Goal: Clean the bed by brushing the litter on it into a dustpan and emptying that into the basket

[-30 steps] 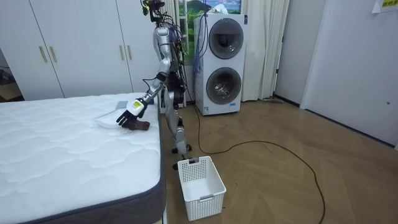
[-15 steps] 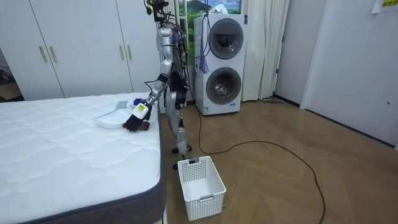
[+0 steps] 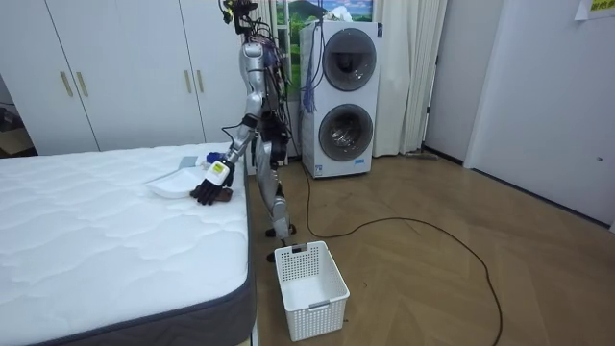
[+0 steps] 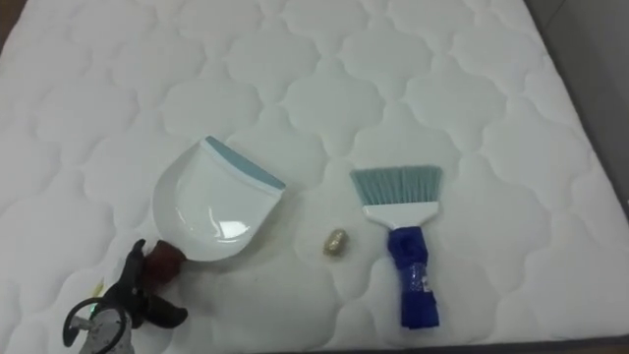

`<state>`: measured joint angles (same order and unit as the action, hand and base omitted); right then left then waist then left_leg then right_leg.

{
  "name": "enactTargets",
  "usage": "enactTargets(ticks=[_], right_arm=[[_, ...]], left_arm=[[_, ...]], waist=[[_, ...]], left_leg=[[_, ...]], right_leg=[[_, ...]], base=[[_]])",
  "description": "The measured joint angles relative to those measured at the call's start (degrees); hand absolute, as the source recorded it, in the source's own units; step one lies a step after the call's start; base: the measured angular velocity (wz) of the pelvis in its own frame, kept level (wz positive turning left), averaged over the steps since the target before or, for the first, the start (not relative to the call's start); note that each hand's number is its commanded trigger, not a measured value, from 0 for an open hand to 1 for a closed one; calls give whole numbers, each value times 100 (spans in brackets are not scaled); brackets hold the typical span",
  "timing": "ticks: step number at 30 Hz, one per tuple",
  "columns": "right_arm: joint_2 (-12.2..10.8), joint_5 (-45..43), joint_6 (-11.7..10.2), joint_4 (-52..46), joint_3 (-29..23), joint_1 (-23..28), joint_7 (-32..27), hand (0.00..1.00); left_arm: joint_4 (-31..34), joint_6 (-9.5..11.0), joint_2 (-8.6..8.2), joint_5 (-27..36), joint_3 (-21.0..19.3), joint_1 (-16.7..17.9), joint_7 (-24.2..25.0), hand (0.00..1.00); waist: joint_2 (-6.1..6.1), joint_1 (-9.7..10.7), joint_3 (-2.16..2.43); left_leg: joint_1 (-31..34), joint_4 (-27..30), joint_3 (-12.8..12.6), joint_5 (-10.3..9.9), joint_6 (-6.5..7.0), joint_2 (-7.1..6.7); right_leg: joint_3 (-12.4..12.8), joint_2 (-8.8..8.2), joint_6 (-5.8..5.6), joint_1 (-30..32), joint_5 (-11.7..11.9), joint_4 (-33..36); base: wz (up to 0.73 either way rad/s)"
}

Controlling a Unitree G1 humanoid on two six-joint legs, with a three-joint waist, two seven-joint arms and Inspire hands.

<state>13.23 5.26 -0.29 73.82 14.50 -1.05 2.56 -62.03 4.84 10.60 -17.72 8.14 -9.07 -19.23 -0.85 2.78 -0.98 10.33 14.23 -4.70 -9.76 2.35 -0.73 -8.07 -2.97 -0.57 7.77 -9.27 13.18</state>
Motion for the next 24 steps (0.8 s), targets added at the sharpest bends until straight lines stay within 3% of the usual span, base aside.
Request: enactTargets(ticks=[5, 6, 7, 8, 10, 14, 18, 24], right_arm=[[1, 24, 17, 55, 0, -6, -6, 0], [1, 29, 33, 55, 7, -12, -17, 0], [0, 48, 40, 53, 23, -9, -49, 0], [0, 70, 42, 53, 39, -10, -63, 0], [3, 120, 52, 53, 123, -2, -120, 0], [2, 108, 92, 38, 226, -15, -182, 0], [2, 4, 144, -11, 226, -20, -231, 0], [-2, -248, 291, -83, 225, -7, -260, 0]], left_arm=[[-188, -70, -3, -2, 6, -71, 116, 0], [-260, -79, -5, 5, 9, -111, 128, 5], [-301, -95, -10, 15, 8, -147, 131, 16], [-326, -106, -12, 15, 8, -164, 133, 53], [-399, -160, -22, 67, 6, -231, 127, 100], [-629, -192, -12, 80, -21, -434, -18, 100], [-943, -238, 212, 139, -18, -798, -127, 100], [-993, -343, 362, 245, -15, -954, -439, 100]], waist=[[14, 22, 14], [14, 21, 14], [14, 19, 14], [14, 18, 14], [11, 20, 12], [-22, -6, -8], [-60, 45, -30], [-122, 219, -28]], left_leg=[[-8, -11, -19, 0, 0, 2], [-8, -12, -27, 0, 0, 2], [-4, -12, -27, 1, 0, 2], [-3, -12, -28, 1, 0, 2], [0, -2, -53, 0, 0, 4], [9, 22, -136, -3, 6, 10], [124, 56, -151, 16, 37, 7], [431, 196, -175, 18, 58, -5]], right_leg=[[2, 0, 3, 36, 2, 51], [1, -2, 3, 49, 2, 60], [2, -4, 3, 69, 2, 76], [2, -5, 3, 81, 2, 88], [0, -15, 4, 130, 0, 169], [-3, -31, 4, 194, -7, 262], [1, -88, 5, 361, -38, 385], [8, -129, -7, 745, -59, 636]], base=[[-2], [-8], [-8], [-7], [-6], [-9], [-5], [-1]])
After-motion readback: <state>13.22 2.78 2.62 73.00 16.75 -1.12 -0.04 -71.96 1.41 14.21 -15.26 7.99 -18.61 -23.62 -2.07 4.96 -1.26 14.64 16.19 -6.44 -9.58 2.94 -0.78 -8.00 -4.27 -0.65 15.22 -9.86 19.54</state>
